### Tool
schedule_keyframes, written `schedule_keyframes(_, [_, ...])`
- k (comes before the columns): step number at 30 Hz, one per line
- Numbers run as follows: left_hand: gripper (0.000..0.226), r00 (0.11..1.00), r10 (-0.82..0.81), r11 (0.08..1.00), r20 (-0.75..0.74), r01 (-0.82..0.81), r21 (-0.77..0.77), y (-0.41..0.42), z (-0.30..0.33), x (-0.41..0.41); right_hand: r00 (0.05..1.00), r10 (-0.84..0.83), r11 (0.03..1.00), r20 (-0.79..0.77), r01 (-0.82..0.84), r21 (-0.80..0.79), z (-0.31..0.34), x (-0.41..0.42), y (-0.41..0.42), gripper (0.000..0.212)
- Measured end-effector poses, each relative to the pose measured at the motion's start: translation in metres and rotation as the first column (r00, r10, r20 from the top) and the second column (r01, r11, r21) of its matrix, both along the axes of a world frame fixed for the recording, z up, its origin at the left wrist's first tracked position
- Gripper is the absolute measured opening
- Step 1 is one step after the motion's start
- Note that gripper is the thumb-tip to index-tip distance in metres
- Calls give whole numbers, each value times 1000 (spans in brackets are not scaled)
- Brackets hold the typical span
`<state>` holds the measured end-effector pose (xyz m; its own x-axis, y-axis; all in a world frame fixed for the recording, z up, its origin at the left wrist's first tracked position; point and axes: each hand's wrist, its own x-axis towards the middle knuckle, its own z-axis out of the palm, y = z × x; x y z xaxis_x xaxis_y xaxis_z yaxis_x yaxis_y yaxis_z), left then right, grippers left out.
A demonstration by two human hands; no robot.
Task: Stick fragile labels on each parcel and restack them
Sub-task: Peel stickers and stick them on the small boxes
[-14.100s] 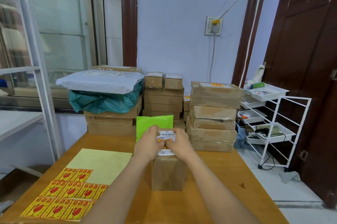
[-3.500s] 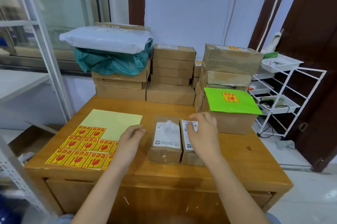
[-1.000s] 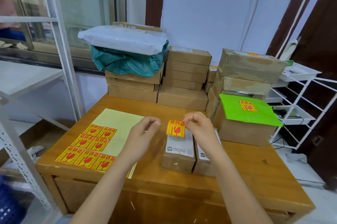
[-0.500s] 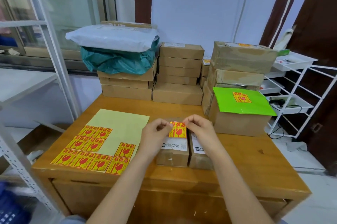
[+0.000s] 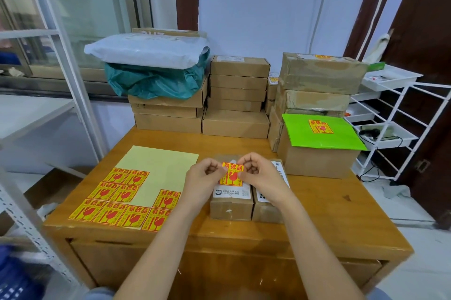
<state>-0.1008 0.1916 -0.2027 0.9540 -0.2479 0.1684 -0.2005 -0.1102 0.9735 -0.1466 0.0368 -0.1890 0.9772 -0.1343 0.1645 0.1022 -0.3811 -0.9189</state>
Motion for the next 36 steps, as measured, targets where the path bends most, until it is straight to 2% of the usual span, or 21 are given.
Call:
schedule_keyframes(9, [16,999,-35,999,-8,34,-17,1,0,2,1000,21,1000,-12,-20,21,-2,3,-2,21])
schedule_keyframes(17, [18,998,-56,998,-11,56,2,0,2,1,998,61,992,-20,-58,116,-4,5,-4,20])
schedule_keyframes(30, [19,993,-116,993,-33,117,14,4,2,3,999,46,999,-30,-46,-5,-5,4,-3,28])
schedule_keyframes(36, [18,991,-134,988,7,133,83,4,4,2,998,44,999,-33,-45,-22,-5,3,-3,31])
